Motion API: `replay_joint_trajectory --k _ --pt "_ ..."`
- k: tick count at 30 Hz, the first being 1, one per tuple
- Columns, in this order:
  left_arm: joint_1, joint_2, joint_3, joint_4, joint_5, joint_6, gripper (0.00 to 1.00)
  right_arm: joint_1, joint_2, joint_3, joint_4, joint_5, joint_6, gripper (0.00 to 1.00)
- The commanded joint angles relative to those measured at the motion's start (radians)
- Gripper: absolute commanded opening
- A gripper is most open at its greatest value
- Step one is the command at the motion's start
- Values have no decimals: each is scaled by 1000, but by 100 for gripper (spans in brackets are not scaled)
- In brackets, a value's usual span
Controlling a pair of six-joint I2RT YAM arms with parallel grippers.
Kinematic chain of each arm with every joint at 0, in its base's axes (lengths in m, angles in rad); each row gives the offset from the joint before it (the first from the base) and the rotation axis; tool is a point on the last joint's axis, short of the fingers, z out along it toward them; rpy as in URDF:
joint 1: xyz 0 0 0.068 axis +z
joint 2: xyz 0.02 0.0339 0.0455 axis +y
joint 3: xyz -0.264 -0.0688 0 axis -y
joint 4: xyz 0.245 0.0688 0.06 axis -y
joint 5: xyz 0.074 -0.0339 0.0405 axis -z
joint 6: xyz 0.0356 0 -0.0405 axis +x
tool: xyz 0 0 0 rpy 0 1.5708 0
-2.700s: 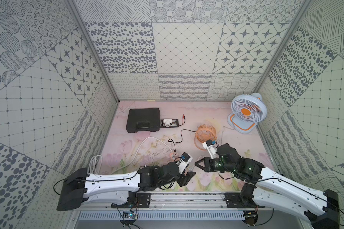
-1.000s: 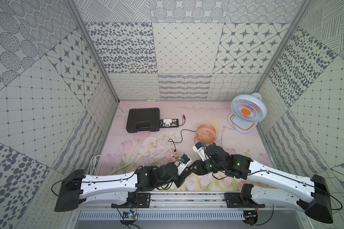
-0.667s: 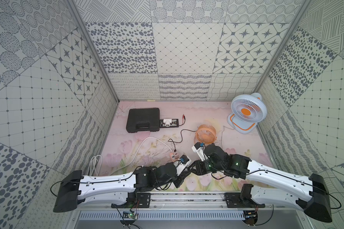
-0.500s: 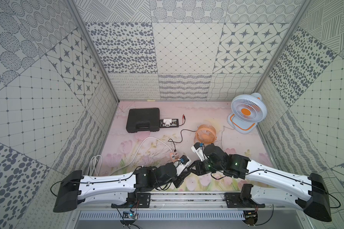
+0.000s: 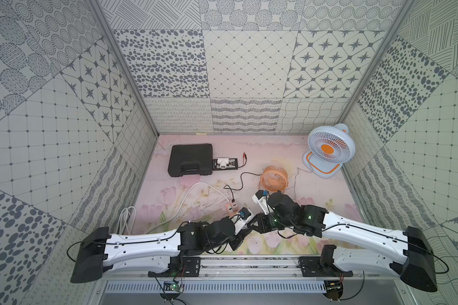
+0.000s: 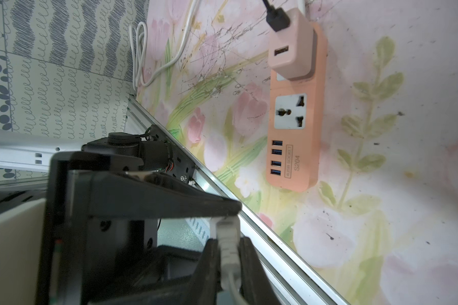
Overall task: Plug the desk fan into the power strip
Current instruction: Pick up the plug from the center of the board, then insert the plug into the socket.
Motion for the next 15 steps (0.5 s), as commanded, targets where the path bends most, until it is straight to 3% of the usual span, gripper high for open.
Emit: replay_joint_trajectory --k 1,5,10,12,15 --pt "17 -32 8 84 -117 -69 61 5 -26 -30 -8 56 -20 0" --pt "32 -53 85 -133 -321 -282 74 3 -96 -50 -9 155 -33 0" --pt "69 -118 163 -448 -473 -582 74 -3 -167 -81 -1 303 -50 0" --pt "108 -136 181 -550 -470 -665 73 -4 -180 -89 15 345 -57 0" --pt "229 -132 200 -671 -370 -774 70 -8 -178 -98 38 380 -68 0"
